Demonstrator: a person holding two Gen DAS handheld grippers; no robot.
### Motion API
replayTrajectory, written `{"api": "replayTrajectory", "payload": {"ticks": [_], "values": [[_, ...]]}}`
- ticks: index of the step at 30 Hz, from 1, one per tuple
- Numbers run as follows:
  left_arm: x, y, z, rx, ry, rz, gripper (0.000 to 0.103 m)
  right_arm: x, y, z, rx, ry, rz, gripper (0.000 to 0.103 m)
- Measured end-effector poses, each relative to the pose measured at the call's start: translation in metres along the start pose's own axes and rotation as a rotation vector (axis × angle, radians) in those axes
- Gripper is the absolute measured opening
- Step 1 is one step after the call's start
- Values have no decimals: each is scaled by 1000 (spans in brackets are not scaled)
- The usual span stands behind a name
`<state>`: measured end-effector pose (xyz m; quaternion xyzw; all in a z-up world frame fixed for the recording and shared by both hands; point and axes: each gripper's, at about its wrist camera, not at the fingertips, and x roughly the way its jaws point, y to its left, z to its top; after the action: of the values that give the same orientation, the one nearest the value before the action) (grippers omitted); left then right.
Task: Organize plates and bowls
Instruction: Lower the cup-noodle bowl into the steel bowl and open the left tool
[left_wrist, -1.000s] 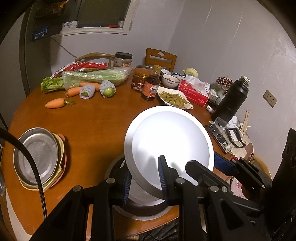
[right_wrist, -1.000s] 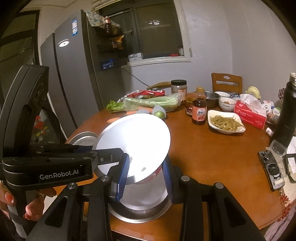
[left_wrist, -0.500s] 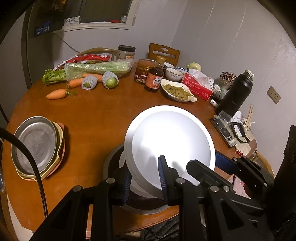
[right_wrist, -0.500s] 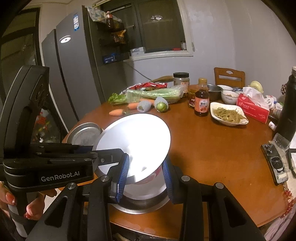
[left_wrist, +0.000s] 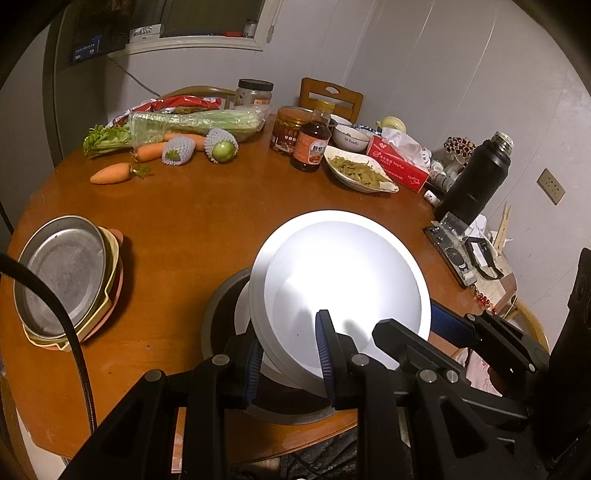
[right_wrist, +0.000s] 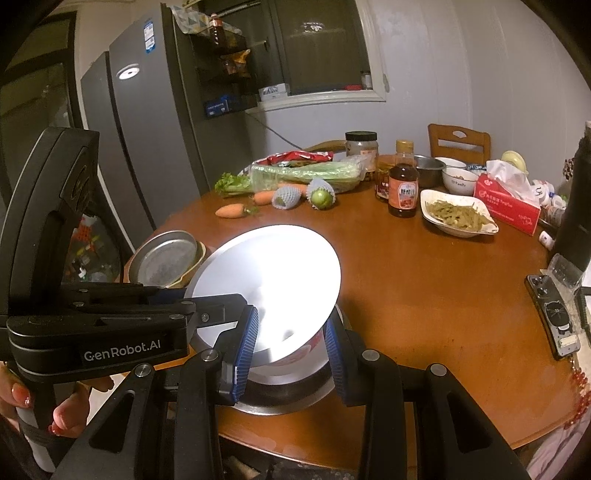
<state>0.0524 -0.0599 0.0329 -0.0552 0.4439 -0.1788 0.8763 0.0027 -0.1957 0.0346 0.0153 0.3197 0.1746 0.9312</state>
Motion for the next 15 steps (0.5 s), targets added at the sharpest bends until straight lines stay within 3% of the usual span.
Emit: {"api": "replayTrajectory", "payload": {"ticks": [15], "values": [[8, 1, -5, -5, 15, 6, 27, 5, -2, -7, 3, 18, 2, 38]]}}
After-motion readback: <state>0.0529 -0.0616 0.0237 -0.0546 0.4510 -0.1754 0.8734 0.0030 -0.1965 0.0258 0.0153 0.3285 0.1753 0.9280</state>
